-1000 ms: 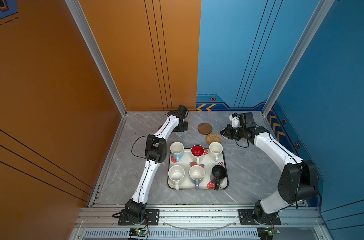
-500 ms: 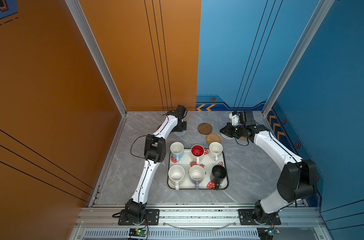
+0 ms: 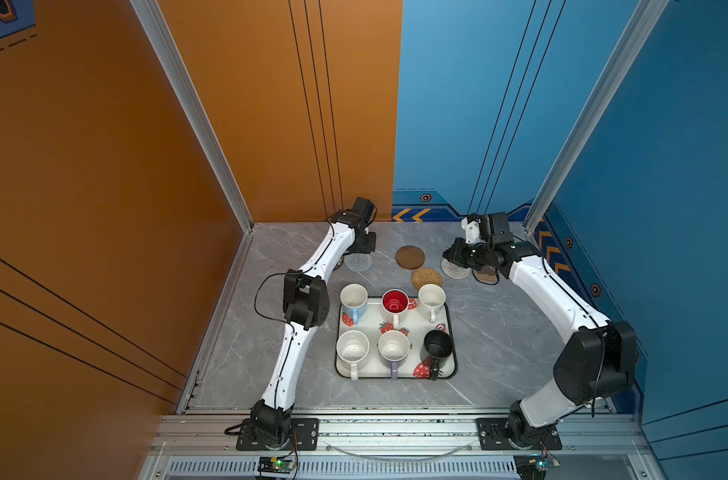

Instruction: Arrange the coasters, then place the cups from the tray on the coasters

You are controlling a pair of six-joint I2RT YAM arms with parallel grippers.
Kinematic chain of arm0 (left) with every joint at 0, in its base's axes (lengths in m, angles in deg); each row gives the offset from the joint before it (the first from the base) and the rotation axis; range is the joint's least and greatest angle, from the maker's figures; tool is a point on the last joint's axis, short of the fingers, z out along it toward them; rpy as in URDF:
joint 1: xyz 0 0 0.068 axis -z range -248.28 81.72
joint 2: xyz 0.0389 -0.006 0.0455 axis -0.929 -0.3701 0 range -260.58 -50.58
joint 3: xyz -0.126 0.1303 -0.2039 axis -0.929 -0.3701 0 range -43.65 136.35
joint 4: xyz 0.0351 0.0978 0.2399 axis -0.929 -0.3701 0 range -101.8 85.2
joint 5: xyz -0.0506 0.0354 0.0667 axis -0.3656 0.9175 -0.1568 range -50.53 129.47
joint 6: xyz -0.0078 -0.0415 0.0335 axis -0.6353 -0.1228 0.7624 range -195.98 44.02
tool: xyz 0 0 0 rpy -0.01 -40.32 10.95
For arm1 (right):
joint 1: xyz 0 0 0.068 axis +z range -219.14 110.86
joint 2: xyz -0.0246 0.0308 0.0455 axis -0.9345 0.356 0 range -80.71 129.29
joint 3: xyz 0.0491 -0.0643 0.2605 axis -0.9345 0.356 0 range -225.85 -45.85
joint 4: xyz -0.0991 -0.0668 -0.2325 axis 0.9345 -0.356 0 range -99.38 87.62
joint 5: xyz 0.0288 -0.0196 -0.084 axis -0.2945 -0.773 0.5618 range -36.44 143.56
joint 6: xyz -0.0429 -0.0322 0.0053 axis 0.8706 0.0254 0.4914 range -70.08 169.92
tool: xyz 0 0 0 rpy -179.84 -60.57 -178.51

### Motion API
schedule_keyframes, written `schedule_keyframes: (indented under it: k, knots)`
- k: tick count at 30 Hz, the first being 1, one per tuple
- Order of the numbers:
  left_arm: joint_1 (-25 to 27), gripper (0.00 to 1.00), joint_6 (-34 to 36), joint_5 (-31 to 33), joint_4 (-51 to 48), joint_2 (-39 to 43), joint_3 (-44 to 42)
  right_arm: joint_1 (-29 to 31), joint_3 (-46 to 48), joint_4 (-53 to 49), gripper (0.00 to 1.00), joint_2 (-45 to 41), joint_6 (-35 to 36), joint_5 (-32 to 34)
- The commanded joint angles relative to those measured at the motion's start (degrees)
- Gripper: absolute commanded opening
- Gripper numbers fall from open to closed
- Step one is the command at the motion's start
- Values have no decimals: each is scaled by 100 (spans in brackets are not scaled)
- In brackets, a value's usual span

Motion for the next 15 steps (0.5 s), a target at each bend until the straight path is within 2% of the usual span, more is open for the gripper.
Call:
schedule_keyframes:
  k: [1,4,6,8,9,15]
  knots:
    - [197,33,128,48,-120,444,-43,-62,-360,-226,6,242,202,136]
    - [340,40,164,-82,-116,536,-31,-190,-703,-224,20,566,247,-48]
    - [433,46,156,-132,-121,590,-30,-266,-999,-224,41,857,331,-193]
    - [533,58,147,-145,-116,646,-65,-316,-1428,-257,62,1253,448,-387]
    - [572,60,142,-165,-118,674,-80,-357,-1669,-307,67,1468,475,-471]
    - [689,63,139,-421,-97,983,-262,-547,-3142,-865,70,2878,597,-698]
